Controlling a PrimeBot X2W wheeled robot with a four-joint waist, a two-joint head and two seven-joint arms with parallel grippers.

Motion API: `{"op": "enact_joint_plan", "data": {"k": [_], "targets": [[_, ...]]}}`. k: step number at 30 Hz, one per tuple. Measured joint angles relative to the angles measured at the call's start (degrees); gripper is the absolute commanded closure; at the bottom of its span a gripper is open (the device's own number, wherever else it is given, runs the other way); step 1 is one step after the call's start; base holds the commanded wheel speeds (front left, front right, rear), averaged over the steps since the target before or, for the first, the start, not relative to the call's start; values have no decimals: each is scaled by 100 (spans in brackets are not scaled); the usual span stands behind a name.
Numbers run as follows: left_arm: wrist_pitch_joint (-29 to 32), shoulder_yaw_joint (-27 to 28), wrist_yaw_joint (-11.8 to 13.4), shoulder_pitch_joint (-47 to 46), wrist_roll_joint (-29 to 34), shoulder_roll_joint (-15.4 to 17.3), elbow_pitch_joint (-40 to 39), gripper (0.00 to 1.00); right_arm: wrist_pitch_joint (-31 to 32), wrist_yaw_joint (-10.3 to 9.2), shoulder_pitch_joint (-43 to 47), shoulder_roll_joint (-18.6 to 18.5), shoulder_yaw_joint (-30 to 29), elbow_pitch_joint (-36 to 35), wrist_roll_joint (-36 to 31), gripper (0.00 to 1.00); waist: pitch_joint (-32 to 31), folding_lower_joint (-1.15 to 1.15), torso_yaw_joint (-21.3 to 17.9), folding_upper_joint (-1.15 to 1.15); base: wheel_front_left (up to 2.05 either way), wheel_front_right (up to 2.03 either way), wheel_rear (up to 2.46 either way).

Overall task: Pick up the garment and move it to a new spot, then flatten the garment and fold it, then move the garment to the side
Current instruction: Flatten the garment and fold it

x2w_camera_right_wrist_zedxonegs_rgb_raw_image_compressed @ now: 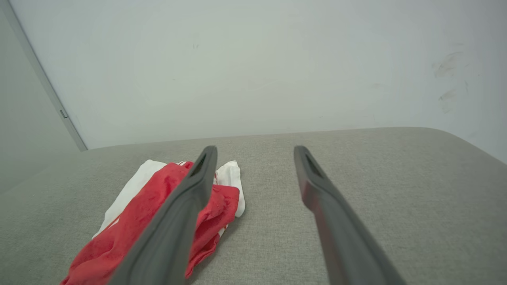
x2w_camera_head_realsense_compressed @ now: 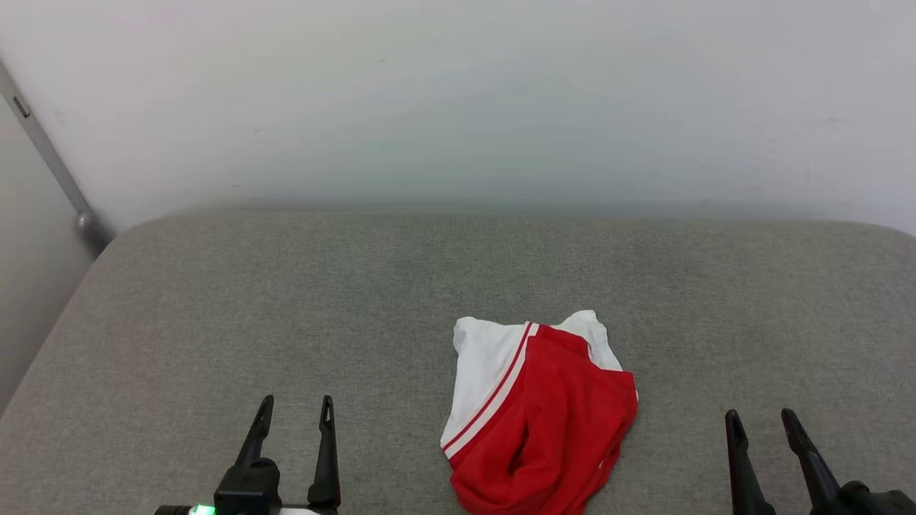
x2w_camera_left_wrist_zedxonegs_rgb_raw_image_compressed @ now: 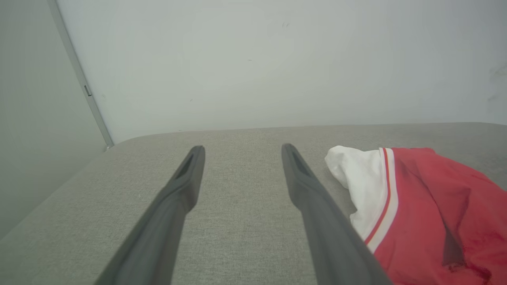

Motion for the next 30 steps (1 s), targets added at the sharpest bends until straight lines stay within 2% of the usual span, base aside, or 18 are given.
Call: {"op": "enact_joint_plan", "data": {"k": [11,15,21,25,30], "targets": [[0,363,-288,92,254,-261,47,0,0,-1,-210,1,-188,-55,-22,0,-35,0,4,0,0,0,0],[0,482,-371,99,335,-336,27,0,0,0,-787,-1,-428,-120,-33,0,17,0,-7,0,0,0,0],[0,606,-490,70,438,-441,-26,0,0,0,-2009,0,-642,-300,-461,0,203,0,42,0,0,0,0],[0,668,-552,-14,482,-494,-35,0,-1,-1,-2861,-20,-487,-182,-973,0,368,0,105,0,0,0,0],[0,739,-623,-113,531,-571,-44,0,-3,0,-3754,-669,253,783,-982,0,563,0,208,0,0,0,0]]}}
